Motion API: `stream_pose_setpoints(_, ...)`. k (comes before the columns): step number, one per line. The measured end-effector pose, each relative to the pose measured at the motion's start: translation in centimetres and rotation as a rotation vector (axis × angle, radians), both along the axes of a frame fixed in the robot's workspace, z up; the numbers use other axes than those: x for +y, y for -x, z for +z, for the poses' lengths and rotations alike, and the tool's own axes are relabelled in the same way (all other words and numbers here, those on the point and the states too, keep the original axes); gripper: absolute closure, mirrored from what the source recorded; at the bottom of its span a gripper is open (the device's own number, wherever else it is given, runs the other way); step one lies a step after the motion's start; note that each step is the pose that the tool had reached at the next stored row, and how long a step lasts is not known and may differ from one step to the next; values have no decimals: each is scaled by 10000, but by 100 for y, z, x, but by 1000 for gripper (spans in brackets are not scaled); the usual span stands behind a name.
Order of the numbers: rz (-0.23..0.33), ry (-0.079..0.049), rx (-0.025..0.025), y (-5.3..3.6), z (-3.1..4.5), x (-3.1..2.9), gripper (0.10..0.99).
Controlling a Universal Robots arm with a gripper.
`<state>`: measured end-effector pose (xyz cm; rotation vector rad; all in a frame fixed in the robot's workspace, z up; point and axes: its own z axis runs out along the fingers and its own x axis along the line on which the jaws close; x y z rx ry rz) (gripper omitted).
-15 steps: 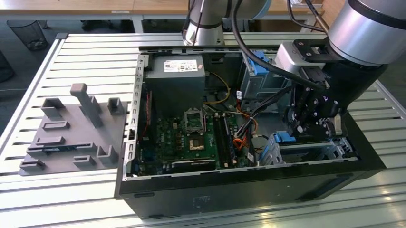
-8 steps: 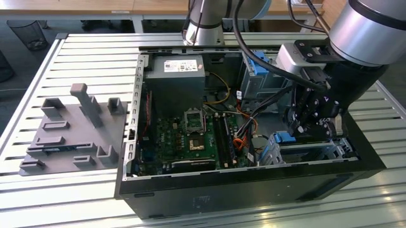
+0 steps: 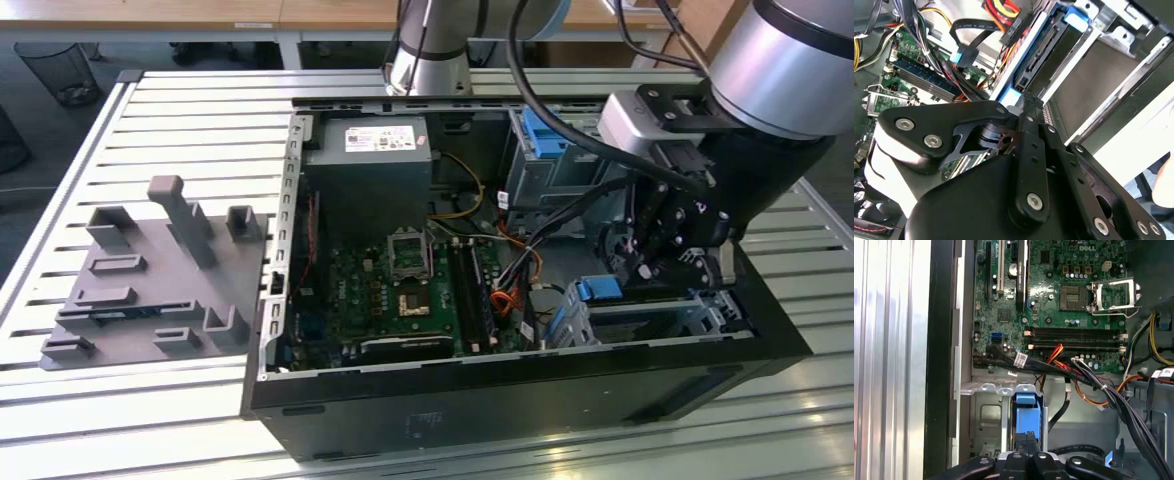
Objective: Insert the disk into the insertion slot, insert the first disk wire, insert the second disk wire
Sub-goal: 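Insert the first disk wire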
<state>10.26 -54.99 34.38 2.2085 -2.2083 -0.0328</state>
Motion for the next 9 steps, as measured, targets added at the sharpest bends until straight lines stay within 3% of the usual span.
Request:
stream_pose_setpoints(5,1,0,-2,-90,0,1,980)
stream_pose_setpoints(9,0,0,-73,-91,45,2,980)
